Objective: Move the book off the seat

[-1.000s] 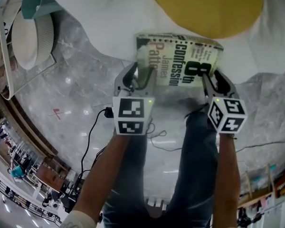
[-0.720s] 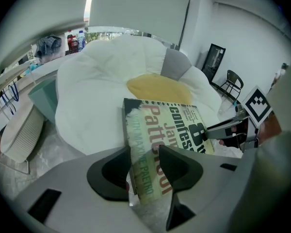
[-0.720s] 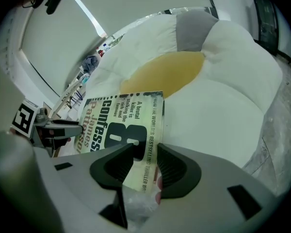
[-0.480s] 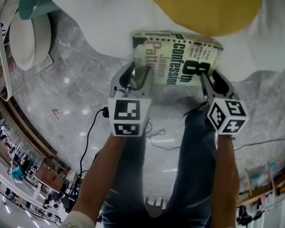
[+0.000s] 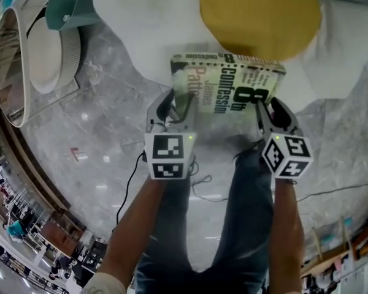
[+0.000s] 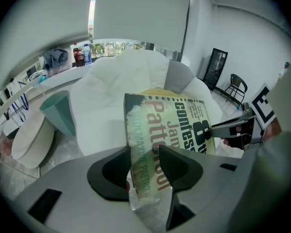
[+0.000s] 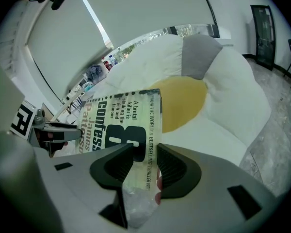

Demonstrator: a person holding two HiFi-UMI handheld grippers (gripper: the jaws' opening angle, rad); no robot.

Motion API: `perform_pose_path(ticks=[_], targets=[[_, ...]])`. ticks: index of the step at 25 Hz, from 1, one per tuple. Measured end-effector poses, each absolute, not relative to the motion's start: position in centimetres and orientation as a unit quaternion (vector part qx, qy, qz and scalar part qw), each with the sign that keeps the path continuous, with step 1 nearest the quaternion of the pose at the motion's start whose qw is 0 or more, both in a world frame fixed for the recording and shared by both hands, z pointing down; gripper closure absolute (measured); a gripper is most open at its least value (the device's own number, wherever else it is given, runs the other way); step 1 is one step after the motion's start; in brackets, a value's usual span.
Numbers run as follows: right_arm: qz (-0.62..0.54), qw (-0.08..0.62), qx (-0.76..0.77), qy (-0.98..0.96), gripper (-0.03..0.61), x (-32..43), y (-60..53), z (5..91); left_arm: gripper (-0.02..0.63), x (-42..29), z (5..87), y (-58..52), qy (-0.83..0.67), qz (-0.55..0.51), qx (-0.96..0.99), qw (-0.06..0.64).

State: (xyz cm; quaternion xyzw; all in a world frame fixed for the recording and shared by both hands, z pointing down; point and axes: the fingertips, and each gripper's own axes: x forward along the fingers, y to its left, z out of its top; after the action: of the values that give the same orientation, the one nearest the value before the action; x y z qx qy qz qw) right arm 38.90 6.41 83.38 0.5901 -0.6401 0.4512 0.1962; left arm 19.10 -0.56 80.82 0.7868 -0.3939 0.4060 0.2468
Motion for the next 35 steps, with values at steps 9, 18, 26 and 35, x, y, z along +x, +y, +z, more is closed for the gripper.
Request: perform_pose_path(ticks=[9, 18, 26, 35], targets=[[0.405, 0.173, 0.612, -0.657, 0.417, 40.1, 3.7, 72.2, 0.426, 20.0, 69.6, -2.6, -0.426, 0.366, 0.801, 0.207], [0.344, 0.140, 0.632, -0.681, 0.417, 39.3, -1.0, 58.6, 0.425, 18.9, 56.3, -6.5, -0.469, 0.312, 0.810, 0.165], [0.276, 0.109, 0.625, -0.721, 0.417, 37.4, -5.1, 44.0, 0.425, 16.5, 42.0, -8.8, -0.518, 0.248, 0.810, 0.120], [0.192, 0.066, 0.592, -0.780, 0.417, 34.4, -6.5, 29.9, 0.425, 12.9, 28.3, -6.8, -0.594, 0.183, 0.780, 0.075]])
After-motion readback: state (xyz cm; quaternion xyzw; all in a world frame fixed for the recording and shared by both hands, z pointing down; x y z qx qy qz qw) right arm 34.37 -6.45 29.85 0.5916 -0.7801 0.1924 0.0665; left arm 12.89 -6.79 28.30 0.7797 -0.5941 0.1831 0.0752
